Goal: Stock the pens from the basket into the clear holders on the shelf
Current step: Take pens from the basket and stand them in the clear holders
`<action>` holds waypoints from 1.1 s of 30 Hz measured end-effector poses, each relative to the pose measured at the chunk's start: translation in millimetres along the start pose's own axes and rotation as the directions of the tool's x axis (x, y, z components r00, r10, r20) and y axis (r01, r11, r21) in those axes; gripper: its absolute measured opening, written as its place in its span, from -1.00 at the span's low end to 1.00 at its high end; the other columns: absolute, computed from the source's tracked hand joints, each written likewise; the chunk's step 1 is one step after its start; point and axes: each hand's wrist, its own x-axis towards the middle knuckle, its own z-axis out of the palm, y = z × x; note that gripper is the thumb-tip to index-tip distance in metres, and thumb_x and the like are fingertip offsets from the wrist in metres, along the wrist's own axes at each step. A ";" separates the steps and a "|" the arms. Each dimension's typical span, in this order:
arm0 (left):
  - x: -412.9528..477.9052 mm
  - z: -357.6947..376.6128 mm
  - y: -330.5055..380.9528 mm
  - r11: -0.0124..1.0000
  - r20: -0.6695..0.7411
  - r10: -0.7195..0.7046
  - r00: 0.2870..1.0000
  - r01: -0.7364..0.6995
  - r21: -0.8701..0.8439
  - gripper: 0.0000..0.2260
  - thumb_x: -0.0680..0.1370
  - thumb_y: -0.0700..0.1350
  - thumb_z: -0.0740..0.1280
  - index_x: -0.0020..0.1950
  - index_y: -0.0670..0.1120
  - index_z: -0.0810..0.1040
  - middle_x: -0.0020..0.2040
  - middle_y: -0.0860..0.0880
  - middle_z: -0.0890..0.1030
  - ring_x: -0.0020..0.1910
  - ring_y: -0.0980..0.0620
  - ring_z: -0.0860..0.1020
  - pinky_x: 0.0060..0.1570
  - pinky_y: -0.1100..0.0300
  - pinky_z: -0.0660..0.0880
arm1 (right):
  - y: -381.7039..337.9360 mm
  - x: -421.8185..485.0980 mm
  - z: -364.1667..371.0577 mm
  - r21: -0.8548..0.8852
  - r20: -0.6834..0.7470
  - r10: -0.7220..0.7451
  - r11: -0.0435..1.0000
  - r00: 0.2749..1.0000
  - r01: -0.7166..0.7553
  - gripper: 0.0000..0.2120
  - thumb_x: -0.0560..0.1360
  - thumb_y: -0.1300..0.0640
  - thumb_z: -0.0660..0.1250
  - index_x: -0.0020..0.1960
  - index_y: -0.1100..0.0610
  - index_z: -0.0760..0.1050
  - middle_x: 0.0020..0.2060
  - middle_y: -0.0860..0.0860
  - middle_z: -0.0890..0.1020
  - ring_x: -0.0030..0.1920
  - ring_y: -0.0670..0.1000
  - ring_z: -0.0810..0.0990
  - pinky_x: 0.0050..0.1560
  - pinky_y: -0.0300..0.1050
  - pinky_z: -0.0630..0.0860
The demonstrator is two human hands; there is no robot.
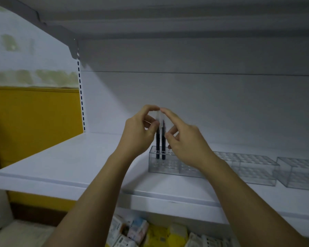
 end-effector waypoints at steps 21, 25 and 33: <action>-55.3 -4.4 21.1 0.952 0.000 0.020 1.000 -0.019 0.305 -0.60 0.54 -0.06 0.37 0.36 0.10 0.42 0.25 0.08 0.48 0.24 0.08 0.39 0.19 0.24 0.35 | -7.4 -52.0 -34.5 -0.207 0.015 0.032 0.978 0.999 -0.029 -0.30 0.54 -0.06 0.32 0.55 -0.18 0.01 0.39 -0.08 0.31 0.32 -0.02 0.38 0.27 -0.10 0.39; -83.4 -0.2 41.8 0.905 0.003 0.039 0.999 -0.037 0.423 -0.66 0.53 -0.01 0.36 0.30 0.05 0.48 0.23 0.04 0.51 0.23 0.00 0.41 0.20 0.13 0.35 | -3.2 -84.4 -47.1 -0.263 0.003 0.046 0.964 0.999 -0.044 -0.34 0.54 -0.10 0.31 0.54 -0.14 0.08 0.40 -0.08 0.30 0.37 -0.01 0.30 0.34 -0.09 0.29; -172.8 31.0 82.6 0.861 0.089 0.079 0.993 -0.113 0.497 -0.74 0.51 0.05 0.33 0.19 0.05 0.55 0.13 0.01 0.56 0.16 -0.06 0.45 0.10 0.03 0.36 | 12.2 -186.6 -62.2 -0.164 -0.164 -0.004 0.986 0.986 -0.023 -0.62 0.51 0.02 0.38 0.31 -0.03 0.48 0.17 -0.11 0.50 0.19 -0.08 0.45 0.20 -0.18 0.40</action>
